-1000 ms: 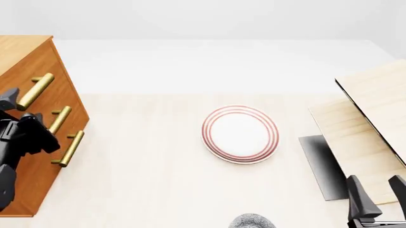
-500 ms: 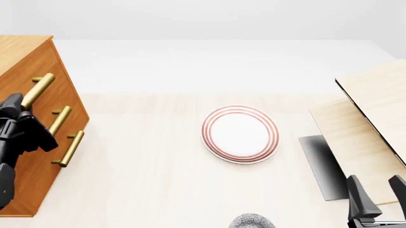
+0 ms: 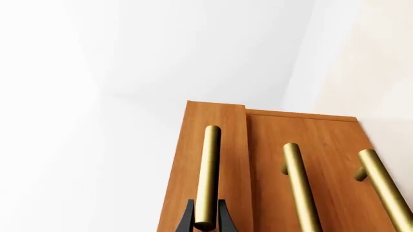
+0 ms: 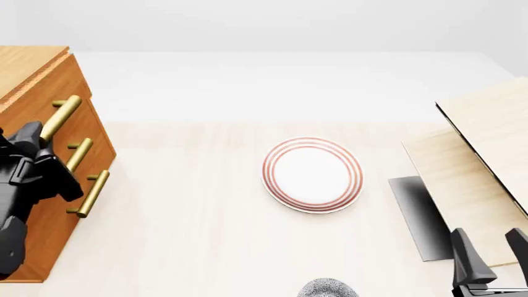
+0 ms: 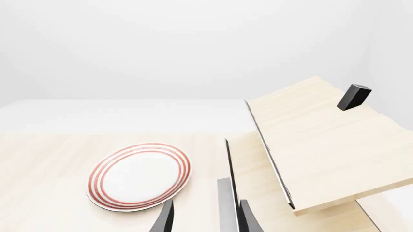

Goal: Open the top drawer of the cabinet and put the bowl in it.

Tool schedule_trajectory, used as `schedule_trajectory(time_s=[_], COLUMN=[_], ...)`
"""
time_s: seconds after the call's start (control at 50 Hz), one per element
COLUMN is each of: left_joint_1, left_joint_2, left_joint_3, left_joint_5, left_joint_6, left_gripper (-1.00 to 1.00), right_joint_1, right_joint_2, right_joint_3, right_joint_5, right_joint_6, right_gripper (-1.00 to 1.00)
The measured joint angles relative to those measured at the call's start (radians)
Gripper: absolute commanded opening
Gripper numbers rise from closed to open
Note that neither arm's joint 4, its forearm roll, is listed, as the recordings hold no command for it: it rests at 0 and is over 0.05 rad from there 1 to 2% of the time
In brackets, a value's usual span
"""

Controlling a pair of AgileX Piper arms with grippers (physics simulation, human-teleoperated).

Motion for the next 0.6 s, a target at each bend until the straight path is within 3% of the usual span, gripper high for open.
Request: schedule_trajectory(time_s=[0.6], left_joint_1=[-0.108], left_joint_2=[-0.031], left_joint_3=[0.014], left_joint_5=[0.019], left_joint_6=[0.033], left_gripper=[-1.0], right_joint_1=[0.0], right_joint_2=[0.0], right_joint_3=[0.0], right_joint_5=[0.0], right_joint_6=[0.0], right_gripper=[1.0])
